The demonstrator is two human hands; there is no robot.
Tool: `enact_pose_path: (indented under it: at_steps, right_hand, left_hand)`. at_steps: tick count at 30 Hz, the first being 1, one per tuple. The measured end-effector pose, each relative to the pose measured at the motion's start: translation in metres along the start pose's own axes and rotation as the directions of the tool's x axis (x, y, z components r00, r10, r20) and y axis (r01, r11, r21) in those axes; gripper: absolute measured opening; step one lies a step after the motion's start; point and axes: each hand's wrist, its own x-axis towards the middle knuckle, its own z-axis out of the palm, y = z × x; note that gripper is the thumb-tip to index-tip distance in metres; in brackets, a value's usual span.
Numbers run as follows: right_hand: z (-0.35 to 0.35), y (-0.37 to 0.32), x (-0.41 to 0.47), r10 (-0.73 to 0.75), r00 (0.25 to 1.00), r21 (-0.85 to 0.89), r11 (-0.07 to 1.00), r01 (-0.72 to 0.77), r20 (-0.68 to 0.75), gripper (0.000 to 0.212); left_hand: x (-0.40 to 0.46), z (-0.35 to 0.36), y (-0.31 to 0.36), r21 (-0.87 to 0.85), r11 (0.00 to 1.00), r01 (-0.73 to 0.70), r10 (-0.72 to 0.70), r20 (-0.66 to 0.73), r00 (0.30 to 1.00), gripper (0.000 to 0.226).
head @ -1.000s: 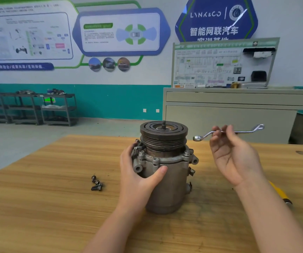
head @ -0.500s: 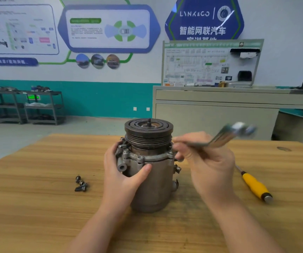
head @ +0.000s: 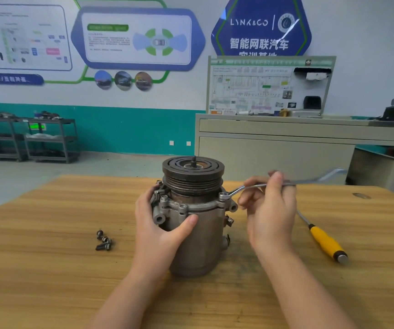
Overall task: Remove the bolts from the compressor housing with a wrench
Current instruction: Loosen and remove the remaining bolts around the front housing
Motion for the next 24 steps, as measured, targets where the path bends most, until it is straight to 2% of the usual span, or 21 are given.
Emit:
enact_pose_path:
  at_steps: [1,2,3,4,6,8,11,13,15,18,21,23,24]
  right_hand:
    - [0.0,-0.001,0.01,0.203,0.979,0.102,0.974,-0.204,0.014,0.021]
    - [0.0,-0.003,0.019,0.368,0.928,0.164,0.913,-0.373,0.058,0.022]
    - [0.0,-0.006,0.025,0.478,0.872,0.198,0.849,-0.49,0.109,0.022]
    - [-0.001,-0.007,0.028,0.528,0.835,0.237,0.8,-0.551,0.157,0.023]
    - [-0.003,-0.008,0.031,0.505,0.836,0.355,0.758,-0.548,0.213,0.025]
    - [-0.005,-0.01,0.03,0.404,0.896,0.404,0.799,-0.445,0.186,0.025]
    - [-0.004,-0.013,0.02,0.142,0.983,0.18,0.97,-0.161,0.117,0.02]
    - [-0.004,-0.013,0.012,-0.035,0.99,0.041,0.999,0.03,0.134,0.018]
    - [-0.004,-0.015,0.003,-0.175,0.967,-0.029,0.982,0.184,0.186,0.017]
    - [-0.006,-0.016,-0.008,-0.4,0.856,-0.113,0.883,0.456,0.326,0.01]
    - [-0.007,-0.013,-0.017,-0.526,0.65,-0.148,0.704,0.695,0.548,0.017]
    - [-0.005,-0.008,-0.023,-0.545,0.488,-0.18,0.522,0.834,0.682,0.021]
    - [-0.004,-0.006,-0.026,-0.545,0.433,-0.191,0.443,0.876,0.718,0.024]
  left_hand:
    - [0.0,0.0,0.001,-0.001,1.0,-0.002,0.002,0.003,1.0,0.096]
    - [0.0,0.0,0.001,-0.002,1.0,-0.005,0.005,0.002,1.0,0.096]
    - [0.0,0.0,0.002,-0.004,1.0,-0.007,0.007,-0.002,1.0,0.095]
    - [0.0,0.0,0.002,-0.007,1.0,-0.009,0.009,-0.006,1.0,0.095]
    - [0.001,0.0,0.001,-0.013,1.0,-0.01,0.01,-0.007,1.0,0.094]
    - [0.001,0.0,0.0,-0.011,1.0,-0.015,0.015,-0.005,1.0,0.094]
    - [0.0,0.0,-0.001,-0.005,1.0,-0.02,0.02,0.003,1.0,0.096]
    - [0.0,-0.001,-0.001,-0.005,1.0,-0.019,0.019,-0.002,1.0,0.097]
    - [0.0,0.0,-0.002,-0.007,1.0,-0.025,0.025,-0.004,1.0,0.097]
    - [0.001,0.0,-0.006,-0.004,1.0,-0.03,0.03,-0.003,1.0,0.094]
    - [0.003,0.001,-0.008,0.001,0.998,-0.064,0.064,-0.025,0.998,0.087]
    - [0.004,0.003,-0.007,-0.013,0.995,-0.096,0.095,-0.052,0.994,0.082]
    - [0.004,0.003,-0.007,-0.024,0.995,-0.101,0.099,-0.053,0.994,0.082]
